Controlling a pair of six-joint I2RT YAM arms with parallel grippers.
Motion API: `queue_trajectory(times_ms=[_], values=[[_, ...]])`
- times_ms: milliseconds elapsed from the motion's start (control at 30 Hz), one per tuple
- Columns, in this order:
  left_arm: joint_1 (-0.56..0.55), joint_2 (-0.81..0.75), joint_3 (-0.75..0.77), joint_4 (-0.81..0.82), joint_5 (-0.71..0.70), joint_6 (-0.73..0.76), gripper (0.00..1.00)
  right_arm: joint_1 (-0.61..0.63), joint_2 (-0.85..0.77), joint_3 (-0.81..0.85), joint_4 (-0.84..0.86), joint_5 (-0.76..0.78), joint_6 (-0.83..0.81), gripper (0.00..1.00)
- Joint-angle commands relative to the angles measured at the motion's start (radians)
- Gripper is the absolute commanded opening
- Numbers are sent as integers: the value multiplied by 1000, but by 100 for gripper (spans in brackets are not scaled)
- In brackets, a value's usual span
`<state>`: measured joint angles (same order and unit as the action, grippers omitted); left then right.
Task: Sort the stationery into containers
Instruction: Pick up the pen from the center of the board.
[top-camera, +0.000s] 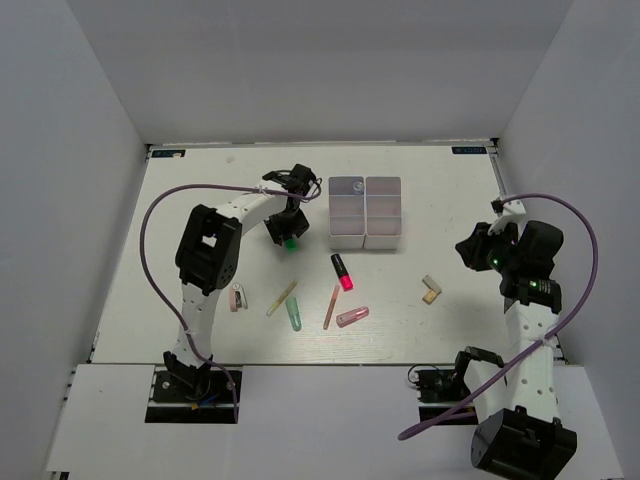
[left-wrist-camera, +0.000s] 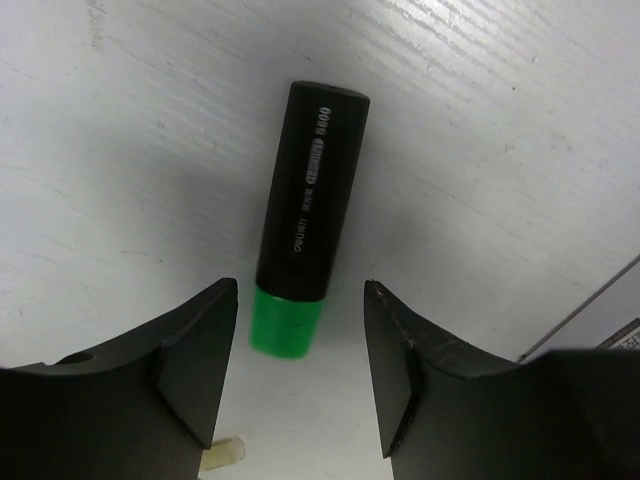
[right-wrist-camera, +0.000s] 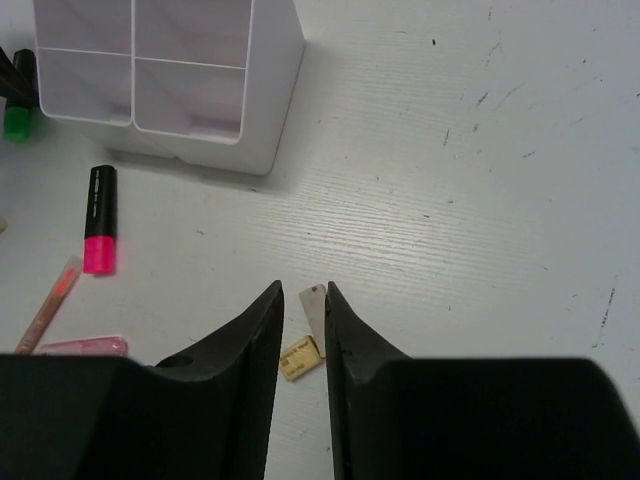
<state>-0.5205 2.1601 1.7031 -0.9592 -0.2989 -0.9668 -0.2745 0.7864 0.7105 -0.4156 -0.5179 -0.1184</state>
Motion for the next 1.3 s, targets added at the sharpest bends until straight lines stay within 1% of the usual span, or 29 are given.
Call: queue_trajectory(times_ms=[0, 33, 233, 333, 367, 533, 700, 800, 900, 1033, 1067, 1100, 1167, 1200, 1267], values=[[13, -17, 38, 30, -31, -38, 64, 1, 7, -11, 24, -25, 6, 27], [14, -10, 38, 45, -31, -39, 64, 1, 10, -16, 24, -48, 6, 27], [37, 27, 70, 33, -37, -39, 64, 0, 13, -25, 24, -57, 0, 28], [54, 63, 136, 1, -31, -7, 61, -2, 14, -23, 27, -64, 2, 28], [56, 93, 188, -30, -26, 28, 61, -2, 16, -25, 26, -64, 3, 28], [71, 148, 256, -62, -26, 115, 57, -2, 20, -26, 28, -60, 2, 28], [96, 170, 267, -78, -6, 157, 56, -2, 24, -28, 31, -62, 2, 28], [99, 182, 268, -78, 18, 180, 59, -2, 22, -29, 34, -57, 3, 30], [96, 191, 265, -93, 38, 214, 59, -2, 28, -29, 38, -56, 5, 30], [86, 179, 222, -92, 5, 237, 57, -2, 27, -29, 40, -59, 8, 30], [86, 179, 195, -95, -9, 244, 54, 0, 28, -28, 38, -62, 10, 30], [79, 176, 187, -99, -16, 244, 50, 0, 28, -28, 40, -64, 10, 30], [73, 178, 162, -101, -32, 250, 44, -2, 28, -28, 37, -62, 11, 30], [68, 175, 150, -104, -34, 250, 33, 0, 28, -28, 40, -62, 13, 30], [66, 175, 127, -89, -32, 244, 22, 0, 25, -28, 38, -64, 13, 30]])
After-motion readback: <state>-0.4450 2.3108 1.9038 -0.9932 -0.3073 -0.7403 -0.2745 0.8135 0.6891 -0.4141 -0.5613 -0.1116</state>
